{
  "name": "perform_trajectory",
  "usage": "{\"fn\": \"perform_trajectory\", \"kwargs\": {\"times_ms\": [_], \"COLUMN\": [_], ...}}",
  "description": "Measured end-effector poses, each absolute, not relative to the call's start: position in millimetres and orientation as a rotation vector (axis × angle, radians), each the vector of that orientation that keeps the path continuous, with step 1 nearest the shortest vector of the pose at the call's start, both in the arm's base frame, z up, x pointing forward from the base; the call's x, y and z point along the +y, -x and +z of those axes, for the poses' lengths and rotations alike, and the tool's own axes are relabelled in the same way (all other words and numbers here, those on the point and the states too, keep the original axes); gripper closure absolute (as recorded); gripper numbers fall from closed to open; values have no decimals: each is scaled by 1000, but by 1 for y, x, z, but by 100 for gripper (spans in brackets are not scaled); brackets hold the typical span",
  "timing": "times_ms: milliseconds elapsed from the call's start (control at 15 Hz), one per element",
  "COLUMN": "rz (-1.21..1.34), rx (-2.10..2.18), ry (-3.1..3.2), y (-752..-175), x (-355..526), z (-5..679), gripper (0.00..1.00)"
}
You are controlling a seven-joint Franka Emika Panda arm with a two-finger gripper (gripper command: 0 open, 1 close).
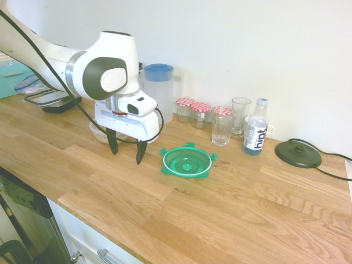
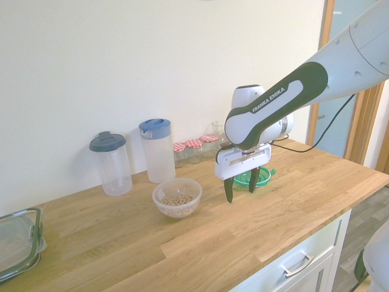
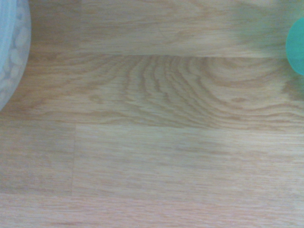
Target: Cover the lid of food container
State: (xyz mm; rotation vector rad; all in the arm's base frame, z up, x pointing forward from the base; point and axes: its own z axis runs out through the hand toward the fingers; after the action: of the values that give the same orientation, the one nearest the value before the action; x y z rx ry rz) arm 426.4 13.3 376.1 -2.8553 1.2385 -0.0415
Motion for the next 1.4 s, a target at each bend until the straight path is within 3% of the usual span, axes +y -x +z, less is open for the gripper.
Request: {"fn": "perform_trajectory", "kwargs": {"times_ms": [333,733,1400], "rz": [-41,173,364], "rx": [1148,836,870], "ry": [2820,2624,2362], "y": [-435,-453,-513], "x": [-3,-135,-324], "z": [399,444,380], "gripper": [0,0,0]}}
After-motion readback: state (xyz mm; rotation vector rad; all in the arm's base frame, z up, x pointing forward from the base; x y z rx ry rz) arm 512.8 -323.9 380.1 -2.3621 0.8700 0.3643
